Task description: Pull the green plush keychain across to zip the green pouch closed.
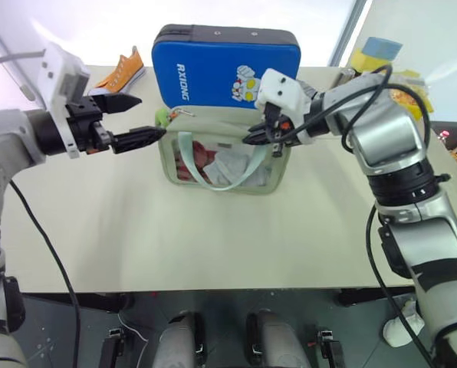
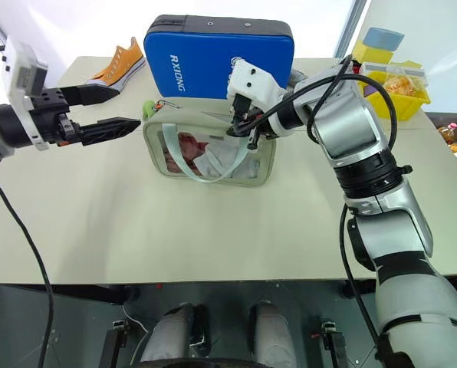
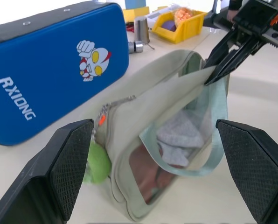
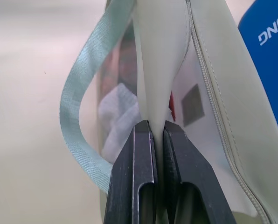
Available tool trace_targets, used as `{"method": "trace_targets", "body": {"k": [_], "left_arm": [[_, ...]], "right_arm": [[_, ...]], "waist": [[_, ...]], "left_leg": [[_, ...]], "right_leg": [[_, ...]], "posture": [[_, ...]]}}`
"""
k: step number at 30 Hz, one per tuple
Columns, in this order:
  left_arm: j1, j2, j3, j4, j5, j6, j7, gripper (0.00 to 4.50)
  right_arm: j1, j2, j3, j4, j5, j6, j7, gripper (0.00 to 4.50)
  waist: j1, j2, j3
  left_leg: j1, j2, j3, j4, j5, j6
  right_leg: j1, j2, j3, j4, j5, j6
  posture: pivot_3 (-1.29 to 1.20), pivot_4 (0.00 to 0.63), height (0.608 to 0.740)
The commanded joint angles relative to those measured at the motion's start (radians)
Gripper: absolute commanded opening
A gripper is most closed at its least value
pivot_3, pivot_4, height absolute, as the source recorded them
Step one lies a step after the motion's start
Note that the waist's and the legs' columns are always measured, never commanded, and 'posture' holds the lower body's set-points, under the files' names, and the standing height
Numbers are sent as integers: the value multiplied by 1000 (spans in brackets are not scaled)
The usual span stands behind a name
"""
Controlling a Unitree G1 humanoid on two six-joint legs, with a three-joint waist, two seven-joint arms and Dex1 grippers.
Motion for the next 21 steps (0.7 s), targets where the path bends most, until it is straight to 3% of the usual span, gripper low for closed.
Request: {"method": "trace_targets", "body": {"k": [1,2,4,6,10,16,21], "left_arm": [[-15,8,17,-8,8,-18,-1,4500],[-13,8,18,-10,9,-19,-1,4500],[-10,8,19,-11,10,-18,-1,4500],[-6,13,25,-11,10,-17,-4,4500],[15,36,56,13,17,-17,-7,4500],[99,89,88,144,101,-109,-36,4500],[75,29,45,266,167,-194,-7,4500]], "right_arm": [[30,-8,5,-61,6,-51,-15,168],[47,-14,15,-70,4,-72,-10,168],[72,-24,22,-79,1,-115,-2,774],[91,-48,19,-102,15,-137,23,1557],[82,-108,-38,-140,41,-149,43,3652],[108,-202,-107,-225,77,-106,31,3652],[197,-181,-100,-255,79,-121,-32,3652]], "waist": [[0,0,0],[0,0,0],[0,0,0],[0,0,0],[1,0,0],[0,0,0],[1,-1,-1]], "left_leg": [[0,0,0,0,0,0],[0,0,0,0,0,0],[0,0,0,0,0,0],[0,0,0,0,0,0],[0,0,0,0,0,0],[1,0,0,0,0,0],[1,0,0,0,0,0]], "right_leg": [[0,0,0,0,0,0],[0,0,0,0,0,0],[0,0,0,0,0,0],[0,0,0,0,0,0],[0,0,0,0,0,0],[0,0,0,0,0,0],[0,0,0,0,0,0]], "posture": [[0,150,740],[0,150,740],[0,150,740],[0,150,740],[0,150,740],[0,150,740],[0,150,740]]}}
